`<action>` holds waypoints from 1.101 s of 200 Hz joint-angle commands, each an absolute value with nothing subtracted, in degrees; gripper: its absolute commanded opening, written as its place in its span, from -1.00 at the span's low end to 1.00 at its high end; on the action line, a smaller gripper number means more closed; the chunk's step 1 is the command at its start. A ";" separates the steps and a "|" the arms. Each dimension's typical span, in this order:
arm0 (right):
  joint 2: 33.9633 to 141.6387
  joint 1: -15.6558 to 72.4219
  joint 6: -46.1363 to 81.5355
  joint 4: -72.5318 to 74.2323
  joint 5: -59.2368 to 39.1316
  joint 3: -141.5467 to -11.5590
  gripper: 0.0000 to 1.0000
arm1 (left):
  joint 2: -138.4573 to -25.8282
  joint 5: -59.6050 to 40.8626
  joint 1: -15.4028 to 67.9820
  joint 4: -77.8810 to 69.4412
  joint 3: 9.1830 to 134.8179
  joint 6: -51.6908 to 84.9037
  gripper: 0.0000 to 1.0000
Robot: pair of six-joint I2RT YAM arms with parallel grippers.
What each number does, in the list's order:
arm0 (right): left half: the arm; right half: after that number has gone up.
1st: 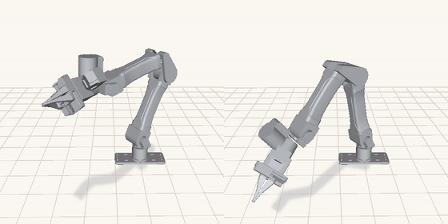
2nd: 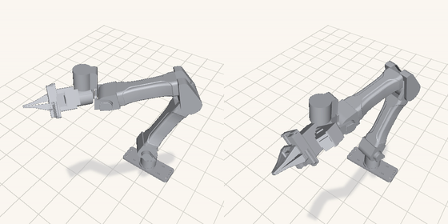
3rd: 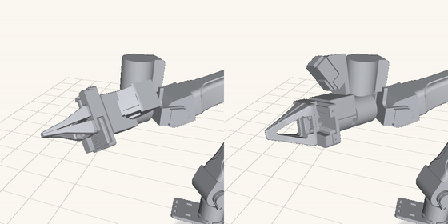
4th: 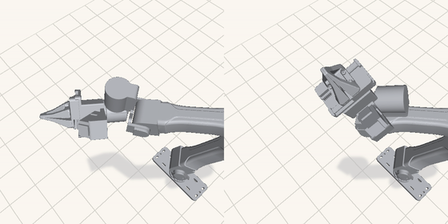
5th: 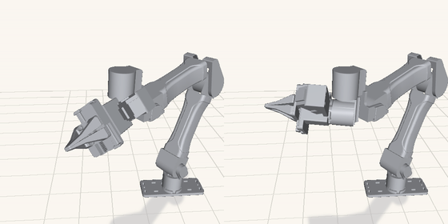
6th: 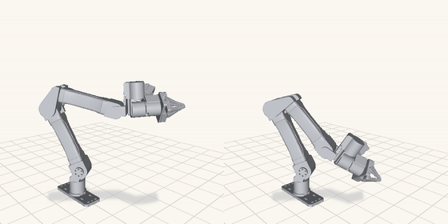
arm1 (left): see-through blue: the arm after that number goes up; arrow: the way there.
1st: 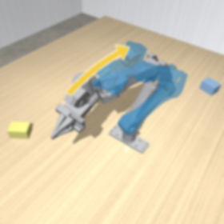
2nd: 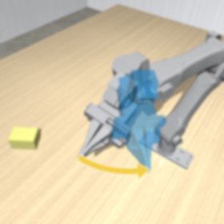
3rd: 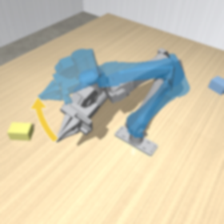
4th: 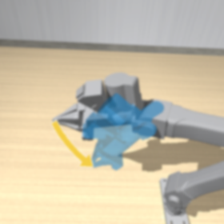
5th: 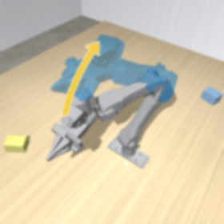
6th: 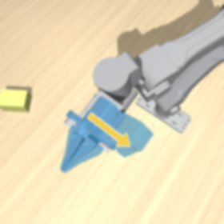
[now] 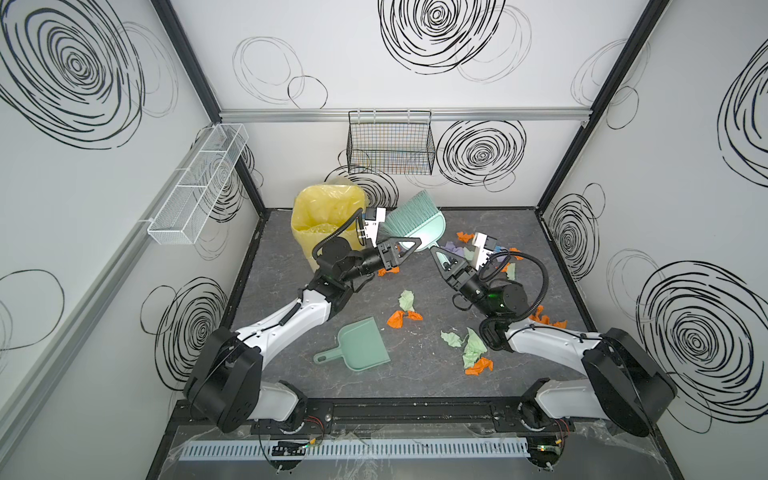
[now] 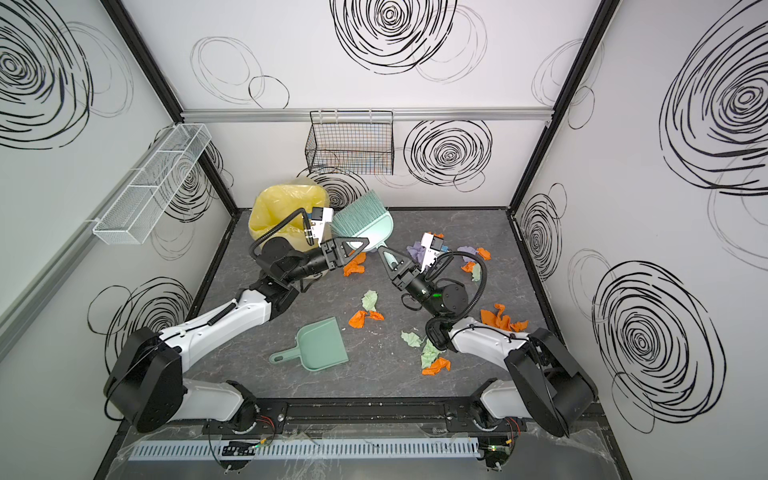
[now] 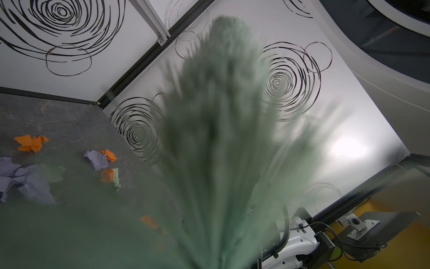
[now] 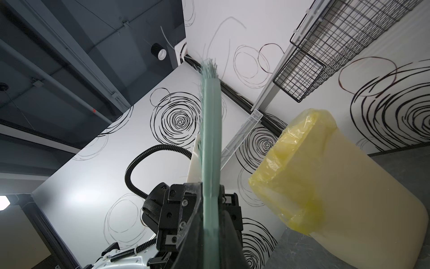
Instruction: Sweep away the paper scraps from the table
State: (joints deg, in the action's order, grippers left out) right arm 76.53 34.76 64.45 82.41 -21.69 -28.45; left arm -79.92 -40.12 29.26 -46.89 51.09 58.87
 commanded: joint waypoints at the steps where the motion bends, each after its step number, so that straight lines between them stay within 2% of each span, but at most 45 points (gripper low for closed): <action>1: 74.56 34.88 62.01 85.07 -21.18 -28.04 -1.00 | -79.47 -40.40 29.70 -48.74 50.81 57.17 -0.76; 14: 73.94 34.78 61.57 84.03 -21.07 -27.87 -1.00 | -79.28 -41.13 29.77 -49.65 50.49 56.92 -0.27; 35: 72.37 34.55 60.76 82.00 -20.48 -27.14 -1.00 | -78.52 -41.79 29.95 -47.64 50.58 55.10 0.16; 60: 69.72 33.55 59.95 78.24 -19.87 -26.01 -1.00 | -77.49 -43.63 30.30 -41.61 51.51 49.53 0.51; 80: 67.05 32.19 59.77 74.67 -19.67 -24.69 -1.00 | -76.91 -46.60 30.01 -38.98 50.63 46.36 0.71; 102: 62.37 29.60 58.97 67.60 -19.52 -23.02 -1.00 | -76.07 -49.96 29.19 -28.40 50.52 36.77 0.82; 130: 53.81 25.81 54.10 49.78 -18.40 -22.67 -1.00 | -74.41 -48.71 25.50 -7.60 50.55 13.71 0.85; 154: 47.66 22.02 50.18 37.09 -18.09 -22.50 -1.00 | -74.04 -52.01 15.76 2.78 50.69 0.64 0.86; 170: 44.79 19.32 47.46 28.79 -18.74 -22.88 -1.00 | -75.54 -53.40 9.25 16.81 55.55 -13.50 0.86; 192: 42.77 16.53 43.11 18.24 -19.19 -24.44 -1.00 | -76.74 -47.22 2.82 37.07 62.20 -39.18 0.86; 220: 42.26 15.38 38.85 10.06 -19.84 -25.60 -1.00 | -72.71 -37.32 -4.45 44.89 58.10 -60.30 0.96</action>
State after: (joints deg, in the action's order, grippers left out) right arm 43.24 16.01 44.80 21.32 -18.92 -23.05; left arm -76.20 -45.04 -0.19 28.16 60.27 -30.89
